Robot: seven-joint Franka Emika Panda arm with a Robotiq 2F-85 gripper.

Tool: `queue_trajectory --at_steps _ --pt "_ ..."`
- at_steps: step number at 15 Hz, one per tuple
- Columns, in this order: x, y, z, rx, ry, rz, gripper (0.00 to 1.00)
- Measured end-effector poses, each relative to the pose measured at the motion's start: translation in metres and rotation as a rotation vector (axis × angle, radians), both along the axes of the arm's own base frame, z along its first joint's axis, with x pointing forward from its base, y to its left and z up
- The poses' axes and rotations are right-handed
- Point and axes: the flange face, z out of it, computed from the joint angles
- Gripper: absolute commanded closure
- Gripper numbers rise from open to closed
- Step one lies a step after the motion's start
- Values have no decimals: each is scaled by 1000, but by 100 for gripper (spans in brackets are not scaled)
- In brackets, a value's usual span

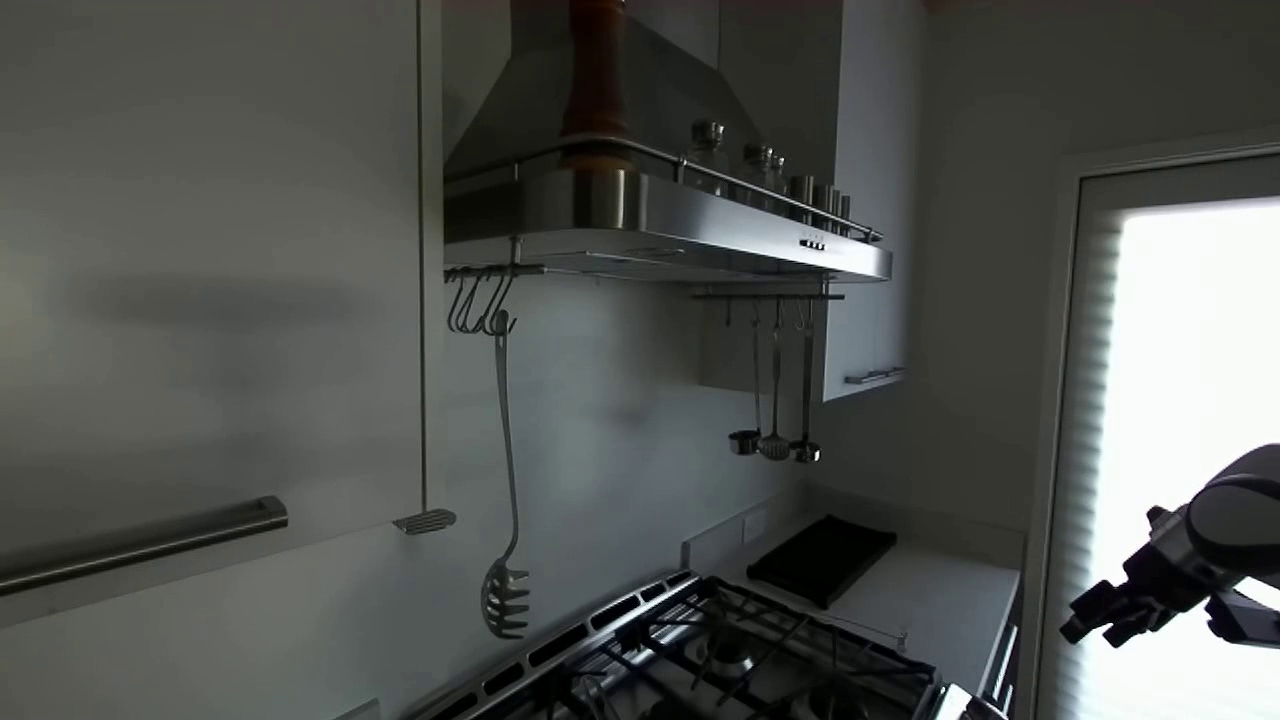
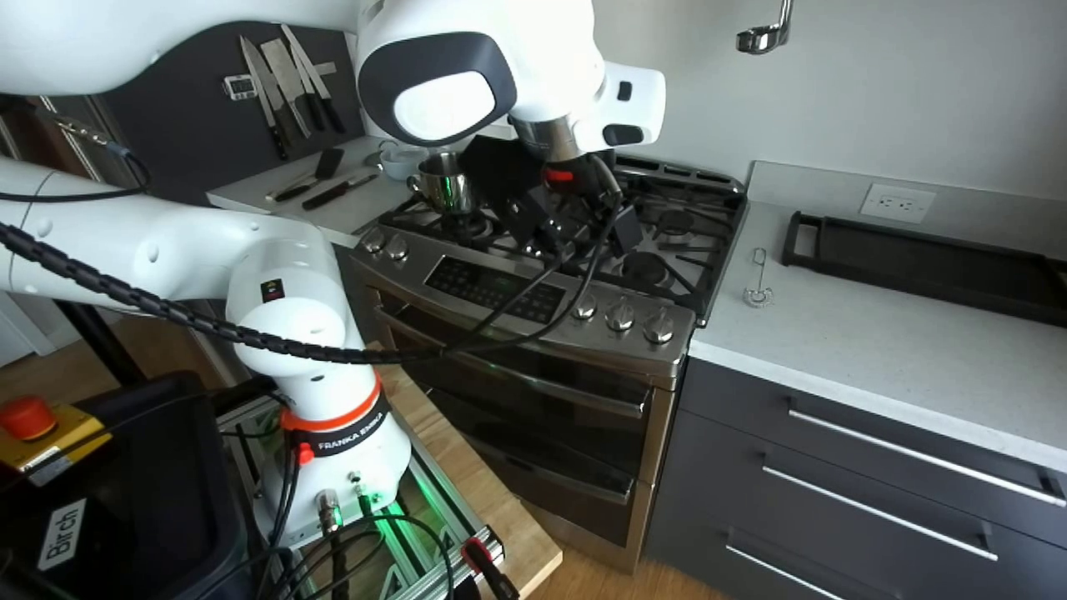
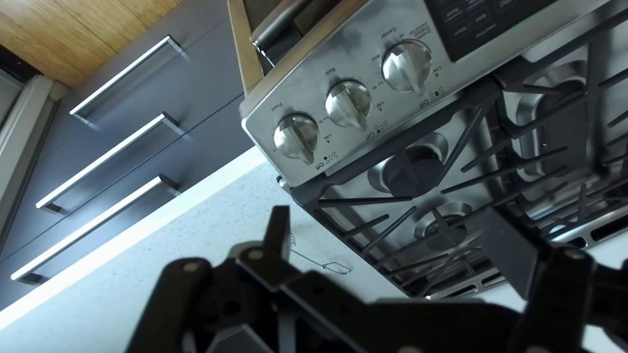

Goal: Press the leftmost button on the stove fun on and off

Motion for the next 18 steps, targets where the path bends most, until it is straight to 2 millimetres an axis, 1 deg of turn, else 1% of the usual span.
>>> queue_trajectory --at_steps 7,9,12,15,18 --pt "0 1 1 -3 0 2 0" --pt "5 9 7 -29 -4 21 0" --pt "23 34 29 -100 -23 64 0" --pt "45 70 54 -169 -48 123 0" --pt "67 109 74 -236 -65 185 0"
